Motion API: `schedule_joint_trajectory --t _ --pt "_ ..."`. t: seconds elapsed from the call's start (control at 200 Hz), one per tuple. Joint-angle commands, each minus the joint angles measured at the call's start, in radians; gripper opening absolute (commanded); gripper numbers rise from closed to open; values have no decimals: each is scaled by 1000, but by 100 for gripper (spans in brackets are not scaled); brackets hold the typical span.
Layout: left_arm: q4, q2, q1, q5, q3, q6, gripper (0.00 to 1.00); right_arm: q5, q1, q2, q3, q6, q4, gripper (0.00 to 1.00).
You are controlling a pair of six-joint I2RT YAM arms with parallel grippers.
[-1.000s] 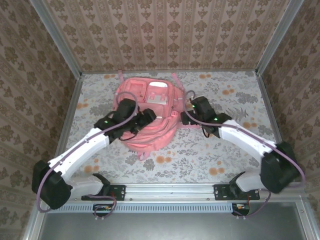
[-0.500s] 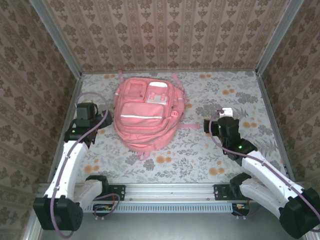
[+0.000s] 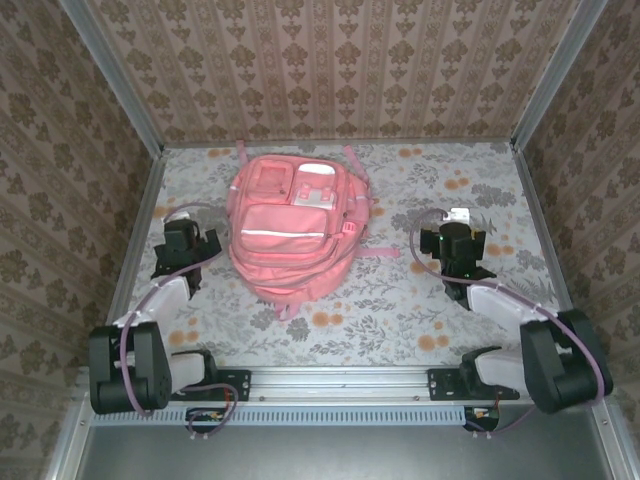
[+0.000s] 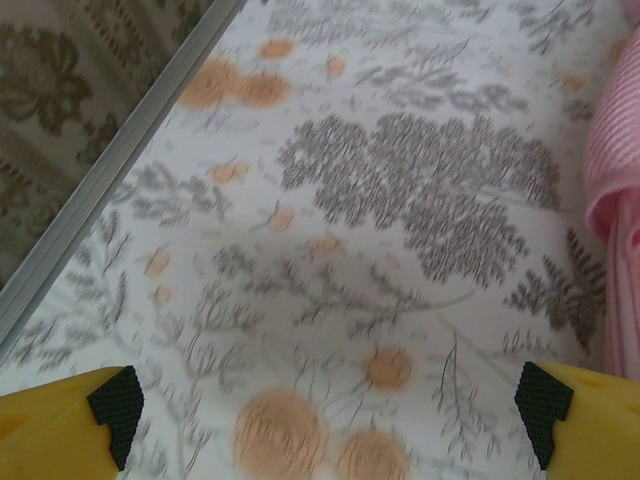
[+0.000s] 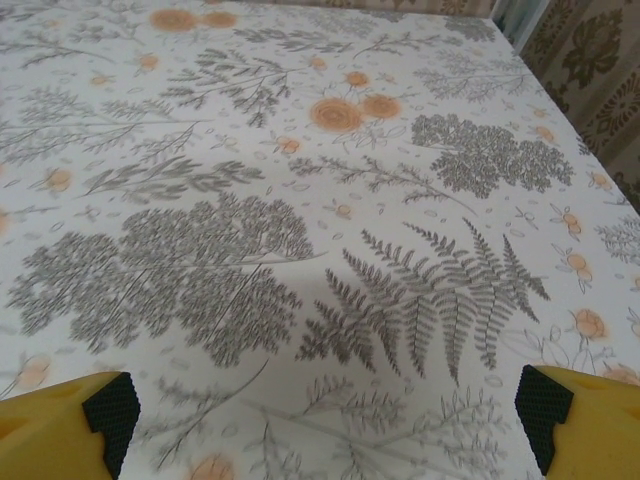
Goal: Pack books, pencil case, and school supplies into a backpack
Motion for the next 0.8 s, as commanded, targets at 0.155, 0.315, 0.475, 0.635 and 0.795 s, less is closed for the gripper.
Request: schedule_joint_trajectory --t 0.155,0.315,0.475,0.635,0.795 --pt "463 150 2 141 -68 125 100 -96 -31 163 31 -106 280 100" --pt "635 270 1 221 -95 168 100 -200 -103 212 -37 -75 455 100" --pt "672 308 -12 288 -98 213 100 -289 -142 287 -80 -64 610 100" --pt "668 309 -12 287 -95 214 100 -314 -161 265 -43 -41 497 100" --pt "669 308 -14 281 -95 216 100 -317 -161 266 -45 -41 503 100"
